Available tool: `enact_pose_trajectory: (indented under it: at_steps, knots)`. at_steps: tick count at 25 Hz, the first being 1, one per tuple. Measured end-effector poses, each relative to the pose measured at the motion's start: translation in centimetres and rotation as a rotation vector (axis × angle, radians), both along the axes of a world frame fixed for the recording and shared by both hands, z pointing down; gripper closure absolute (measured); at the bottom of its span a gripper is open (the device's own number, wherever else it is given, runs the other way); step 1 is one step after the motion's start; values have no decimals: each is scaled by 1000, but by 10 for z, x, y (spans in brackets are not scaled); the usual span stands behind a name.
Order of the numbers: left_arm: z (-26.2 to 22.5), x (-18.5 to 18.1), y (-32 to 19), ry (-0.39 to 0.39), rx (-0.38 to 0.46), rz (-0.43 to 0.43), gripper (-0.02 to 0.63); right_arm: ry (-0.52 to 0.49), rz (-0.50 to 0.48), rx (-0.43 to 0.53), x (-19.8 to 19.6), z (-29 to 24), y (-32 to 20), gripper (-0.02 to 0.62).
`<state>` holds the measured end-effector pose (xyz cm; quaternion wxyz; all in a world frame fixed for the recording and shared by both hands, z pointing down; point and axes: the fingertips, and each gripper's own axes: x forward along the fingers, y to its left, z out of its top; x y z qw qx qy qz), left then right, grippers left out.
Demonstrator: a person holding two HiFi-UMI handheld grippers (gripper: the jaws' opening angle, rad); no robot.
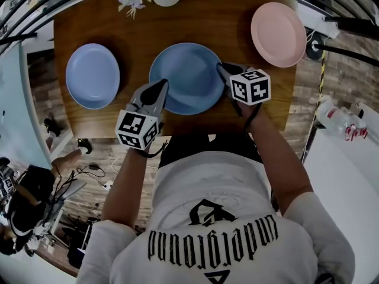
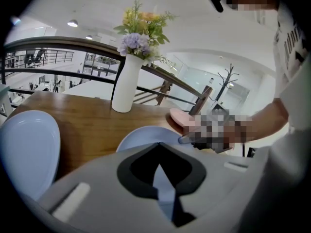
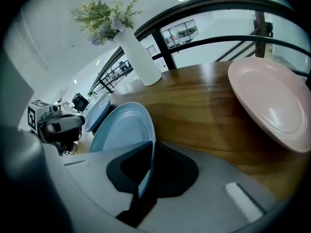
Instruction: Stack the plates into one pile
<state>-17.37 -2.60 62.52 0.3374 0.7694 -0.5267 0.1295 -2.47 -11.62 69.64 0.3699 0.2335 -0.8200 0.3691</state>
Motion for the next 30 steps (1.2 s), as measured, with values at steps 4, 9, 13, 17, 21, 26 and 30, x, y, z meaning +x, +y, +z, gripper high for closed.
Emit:
enact_pose_trajectory:
  at_steps: [4, 9, 13, 17, 21, 26, 30]
  knots:
    - [-6, 2, -1, -3, 10, 6, 560, -6, 6, 7, 2, -9, 2, 578]
    - [-21, 5, -9, -6, 36, 23, 560, -23, 25, 23, 7, -28, 0, 578]
    - [-41, 10, -14, -33, 75, 46, 560, -40, 51, 38, 15, -48, 0, 578]
    - [-62, 26, -15, -42, 103, 81, 560, -41, 77, 65, 32, -72, 0, 577]
    - [-82, 44, -24, -40, 137, 103, 560, -51, 127, 94, 56, -93, -5, 577]
    - [-110, 69, -34, -57, 175, 132, 560, -72, 174, 116, 86, -118, -10, 577]
    - [-123, 90, -41, -53, 185, 136, 560, -80, 191, 137, 108, -131, -20, 577]
